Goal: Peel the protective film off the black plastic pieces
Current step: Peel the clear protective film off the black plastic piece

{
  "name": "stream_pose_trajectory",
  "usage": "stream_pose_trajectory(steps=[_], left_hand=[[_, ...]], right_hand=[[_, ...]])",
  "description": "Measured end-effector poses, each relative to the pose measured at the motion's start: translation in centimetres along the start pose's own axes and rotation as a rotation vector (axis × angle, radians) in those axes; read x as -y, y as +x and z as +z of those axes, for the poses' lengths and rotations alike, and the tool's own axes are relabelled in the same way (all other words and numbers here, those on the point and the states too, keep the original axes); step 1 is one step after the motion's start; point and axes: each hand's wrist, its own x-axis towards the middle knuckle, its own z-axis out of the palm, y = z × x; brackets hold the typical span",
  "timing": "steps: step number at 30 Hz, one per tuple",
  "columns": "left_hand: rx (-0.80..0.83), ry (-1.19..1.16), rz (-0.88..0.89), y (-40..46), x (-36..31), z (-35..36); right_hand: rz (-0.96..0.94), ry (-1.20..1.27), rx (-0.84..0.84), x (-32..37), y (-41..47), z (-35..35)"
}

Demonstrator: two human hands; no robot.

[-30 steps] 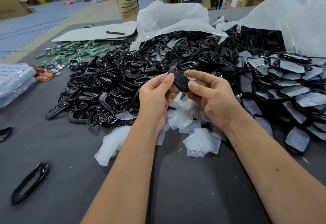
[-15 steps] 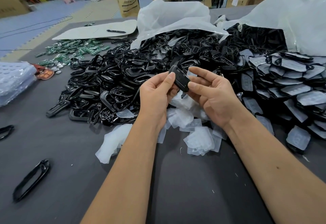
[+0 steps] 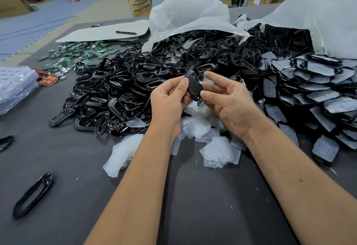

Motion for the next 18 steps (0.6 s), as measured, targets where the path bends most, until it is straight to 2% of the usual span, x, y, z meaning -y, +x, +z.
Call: stream_pose_trajectory(steps=[5,18], left_hand=[[0.063,0.096,0.027,0.17,0.32,-0.14],[0.146,0.121,-0.007,-0.47,0.0,-0.34]], right_hand=[[0.045,0.079,0.02,0.2,-0.07,0.07],[-0.054,0.115,0.065,0.32,-0.36,-0.38]])
